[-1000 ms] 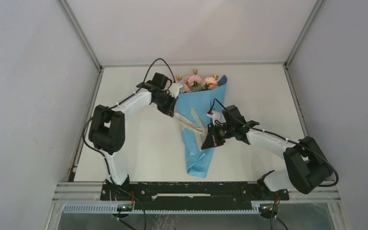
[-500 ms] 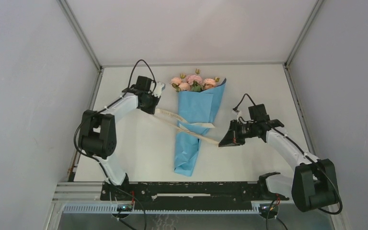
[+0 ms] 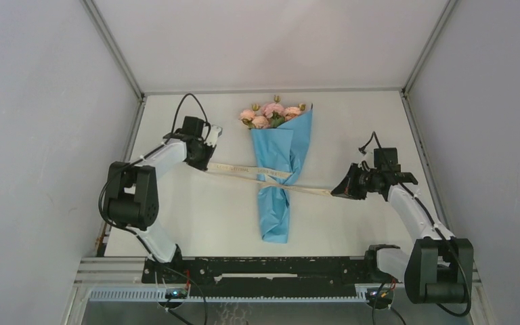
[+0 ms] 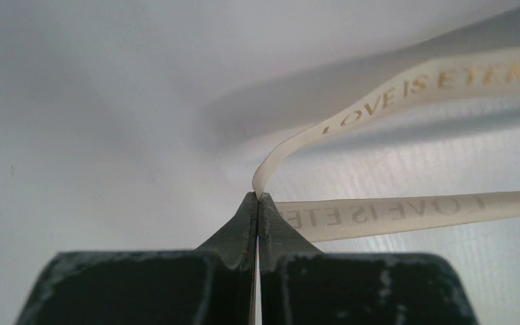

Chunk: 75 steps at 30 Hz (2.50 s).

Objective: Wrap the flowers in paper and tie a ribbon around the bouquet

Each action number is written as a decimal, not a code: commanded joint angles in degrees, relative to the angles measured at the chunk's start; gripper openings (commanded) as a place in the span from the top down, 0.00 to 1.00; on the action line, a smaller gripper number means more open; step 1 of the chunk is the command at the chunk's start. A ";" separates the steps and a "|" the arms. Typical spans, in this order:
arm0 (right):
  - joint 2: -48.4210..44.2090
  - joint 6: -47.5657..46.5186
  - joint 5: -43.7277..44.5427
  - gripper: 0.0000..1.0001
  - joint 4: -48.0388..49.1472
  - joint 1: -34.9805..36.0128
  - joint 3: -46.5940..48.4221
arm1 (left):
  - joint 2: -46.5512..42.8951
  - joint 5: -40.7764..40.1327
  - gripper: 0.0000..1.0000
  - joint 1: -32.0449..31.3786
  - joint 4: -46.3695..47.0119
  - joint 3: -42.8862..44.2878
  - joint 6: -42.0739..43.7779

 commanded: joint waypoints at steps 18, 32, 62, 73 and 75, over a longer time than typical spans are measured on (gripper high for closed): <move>7.00 15.17 -16.34 1.00 15.83 25.55 15.27 | -14.75 19.90 0.42 -10.08 -21.90 9.93 11.48; 3.08 50.22 4.15 1.00 54.64 29.39 3.49 | -15.33 43.15 0.33 -26.39 7.83 0.20 -11.27; 0.19 16.48 1.29 0.56 27.41 18.49 4.54 | -13.21 24.06 1.00 -30.16 -30.64 20.28 12.82; -9.33 -11.97 -0.11 0.41 45.11 26.18 0.23 | -13.29 14.72 1.00 -30.20 -34.66 30.41 17.68; -6.75 -13.54 -1.24 0.39 50.46 29.19 0.23 | -13.17 15.02 1.00 -30.15 -34.59 31.27 17.03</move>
